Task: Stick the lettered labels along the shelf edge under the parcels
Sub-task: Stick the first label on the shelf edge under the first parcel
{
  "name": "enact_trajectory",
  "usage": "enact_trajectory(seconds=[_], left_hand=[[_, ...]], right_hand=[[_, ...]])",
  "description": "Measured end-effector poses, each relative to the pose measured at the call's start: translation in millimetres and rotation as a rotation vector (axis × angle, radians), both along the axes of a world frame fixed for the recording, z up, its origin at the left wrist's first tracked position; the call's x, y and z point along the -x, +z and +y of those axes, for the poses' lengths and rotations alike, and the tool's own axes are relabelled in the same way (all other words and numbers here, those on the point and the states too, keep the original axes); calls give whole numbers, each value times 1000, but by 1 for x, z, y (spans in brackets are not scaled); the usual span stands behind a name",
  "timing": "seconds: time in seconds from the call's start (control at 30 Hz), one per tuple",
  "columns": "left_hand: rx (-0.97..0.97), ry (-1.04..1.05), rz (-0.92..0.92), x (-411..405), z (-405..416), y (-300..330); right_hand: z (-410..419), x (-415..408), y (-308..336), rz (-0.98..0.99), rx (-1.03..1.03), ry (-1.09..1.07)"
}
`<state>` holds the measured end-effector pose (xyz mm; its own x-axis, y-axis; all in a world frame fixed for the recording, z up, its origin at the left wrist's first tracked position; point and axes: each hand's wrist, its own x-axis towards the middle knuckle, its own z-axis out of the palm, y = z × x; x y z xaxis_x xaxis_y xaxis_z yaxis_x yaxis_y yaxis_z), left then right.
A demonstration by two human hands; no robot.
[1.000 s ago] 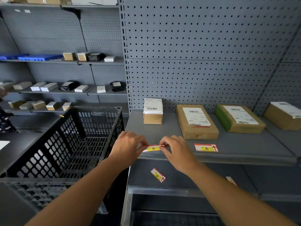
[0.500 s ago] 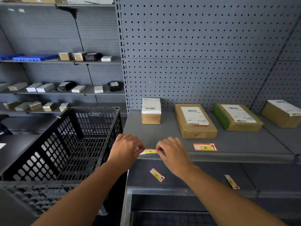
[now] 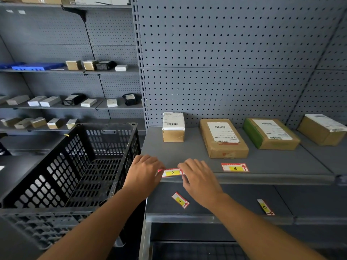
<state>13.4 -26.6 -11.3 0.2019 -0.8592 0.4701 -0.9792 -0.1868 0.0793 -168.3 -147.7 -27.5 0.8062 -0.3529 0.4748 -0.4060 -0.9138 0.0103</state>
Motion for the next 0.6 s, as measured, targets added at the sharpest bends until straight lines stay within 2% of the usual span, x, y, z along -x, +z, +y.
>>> enact_trajectory(seconds=[0.2,0.6], left_hand=[[-15,-34,-2,4,2,-3],[-21,-57,-4,3,4,-4]], right_hand=[[2,4,-4,74,23,-31],[1,4,-7,55,8,-52]])
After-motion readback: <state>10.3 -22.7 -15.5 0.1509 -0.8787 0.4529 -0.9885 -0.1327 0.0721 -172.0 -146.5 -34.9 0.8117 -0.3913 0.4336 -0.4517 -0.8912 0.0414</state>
